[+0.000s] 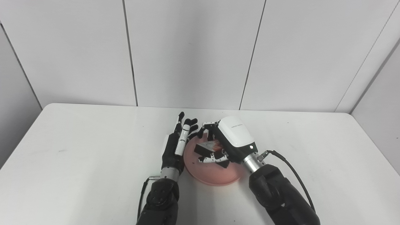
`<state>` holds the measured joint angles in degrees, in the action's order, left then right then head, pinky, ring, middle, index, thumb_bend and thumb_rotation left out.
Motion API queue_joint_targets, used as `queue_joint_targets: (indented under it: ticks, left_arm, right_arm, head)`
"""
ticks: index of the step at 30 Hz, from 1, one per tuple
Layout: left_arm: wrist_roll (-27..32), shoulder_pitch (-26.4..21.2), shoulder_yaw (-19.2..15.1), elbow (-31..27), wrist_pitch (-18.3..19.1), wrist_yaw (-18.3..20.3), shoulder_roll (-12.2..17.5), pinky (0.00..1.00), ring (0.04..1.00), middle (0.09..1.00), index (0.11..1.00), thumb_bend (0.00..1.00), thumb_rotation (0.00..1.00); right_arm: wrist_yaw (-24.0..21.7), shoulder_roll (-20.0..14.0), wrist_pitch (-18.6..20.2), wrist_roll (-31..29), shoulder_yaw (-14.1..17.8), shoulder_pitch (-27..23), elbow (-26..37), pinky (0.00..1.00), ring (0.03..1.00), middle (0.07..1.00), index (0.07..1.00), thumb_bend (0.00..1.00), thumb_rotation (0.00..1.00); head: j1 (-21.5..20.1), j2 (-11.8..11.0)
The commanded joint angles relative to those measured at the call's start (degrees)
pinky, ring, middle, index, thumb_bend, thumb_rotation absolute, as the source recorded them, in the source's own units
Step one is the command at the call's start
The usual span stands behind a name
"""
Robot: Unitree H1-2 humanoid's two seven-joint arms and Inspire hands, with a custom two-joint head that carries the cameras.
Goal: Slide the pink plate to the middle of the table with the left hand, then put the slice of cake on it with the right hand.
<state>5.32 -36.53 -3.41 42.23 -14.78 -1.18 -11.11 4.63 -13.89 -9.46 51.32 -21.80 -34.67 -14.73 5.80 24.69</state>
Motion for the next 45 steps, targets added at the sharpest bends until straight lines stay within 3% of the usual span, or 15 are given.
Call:
queue_joint_targets:
  ticks: [1, 5, 18, 27, 30, 32, 33, 36, 41, 45]
  left_arm:
    - [0.28, 2.76, -0.06, 2.07, 3.72, -1.00, -0.76, 0.80, 0.845, 0.856, 1.000, 0.64, 0.85]
    - [-0.28, 3.08, 0.24, 0.72, 4.46, -1.38, -0.67, 0.79, 0.847, 0.841, 1.000, 0.63, 0.89]
    - [-0.01, 3.65, 0.29, -1.28, 6.21, -1.72, -1.19, 0.78, 0.830, 0.831, 1.000, 0.64, 0.87]
    - [-0.23, 3.84, 0.53, -1.89, 6.94, -2.15, -1.10, 0.76, 0.818, 0.818, 0.998, 0.66, 0.87]
    - [-0.20, 4.12, 0.64, -2.46, 7.28, -2.06, -0.92, 0.75, 0.826, 0.827, 0.998, 0.65, 0.88]
    - [-0.20, 4.49, 0.70, -3.27, 7.95, -2.05, -0.83, 0.75, 0.835, 0.843, 0.997, 0.65, 0.89]
    - [-0.10, 4.64, 0.72, -3.50, 8.22, -1.82, -0.69, 0.75, 0.835, 0.844, 0.997, 0.65, 0.89]
    - [0.40, 4.94, 0.71, -4.25, 9.19, -1.13, -0.34, 0.77, 0.852, 0.856, 1.000, 0.64, 0.89]
    - [-0.13, 5.56, 0.89, -5.53, 9.18, -1.32, 0.07, 0.77, 0.844, 0.848, 1.000, 0.65, 0.90]
    - [-0.81, 6.34, 1.16, -7.40, 9.29, -1.65, 0.62, 0.76, 0.844, 0.838, 1.000, 0.63, 0.90]
  right_arm:
    - [0.50, -0.54, 0.19, 0.41, 0.08, -1.69, 0.79, 0.12, 0.180, 0.271, 0.472, 0.51, 0.14]
    - [0.21, -0.42, 0.72, 0.63, -0.28, -1.94, -0.67, 0.12, 0.184, 0.272, 0.470, 0.52, 0.14]
    - [1.92, -0.49, -0.05, 0.20, -1.22, -3.64, -9.16, 0.14, 0.204, 0.288, 0.471, 0.52, 0.14]
    - [3.59, -0.76, -0.42, -0.46, -1.76, -3.72, -10.31, 0.13, 0.195, 0.282, 0.471, 0.52, 0.14]
    - [3.48, -0.86, -0.99, -2.01, -1.35, -3.23, -9.22, 0.16, 0.229, 0.329, 0.474, 0.52, 0.16]
    - [3.24, -1.29, -1.50, -2.64, -1.38, -2.89, -8.47, 0.22, 0.301, 0.408, 0.481, 0.65, 0.56]
    - [2.60, -1.69, -1.56, -2.92, -1.51, -2.64, -7.89, 0.22, 0.304, 0.411, 0.481, 0.65, 0.58]
    - [-0.09, -2.57, -0.09, -2.96, -1.79, -1.72, -5.75, 0.43, 0.552, 0.630, 0.639, 0.81, 0.89]
    - [-2.62, -2.43, 2.40, -3.80, -0.55, 0.06, -3.17, 0.59, 0.714, 0.764, 0.728, 0.89, 1.00]
    - [-1.32, -1.05, 2.01, -6.19, 1.62, 1.90, -1.99, 0.63, 0.745, 0.784, 0.745, 0.88, 1.00]
  head:
    - [-0.43, 0.47]
    - [-1.24, 0.62]
    - [-1.00, 1.16]
    - [-1.34, 1.42]
    - [-1.66, 1.73]
    - [-1.77, 1.76]
    - [-1.83, 1.68]
    - [-1.71, 1.77]
    - [-1.18, 1.90]
    - [-0.99, 1.99]
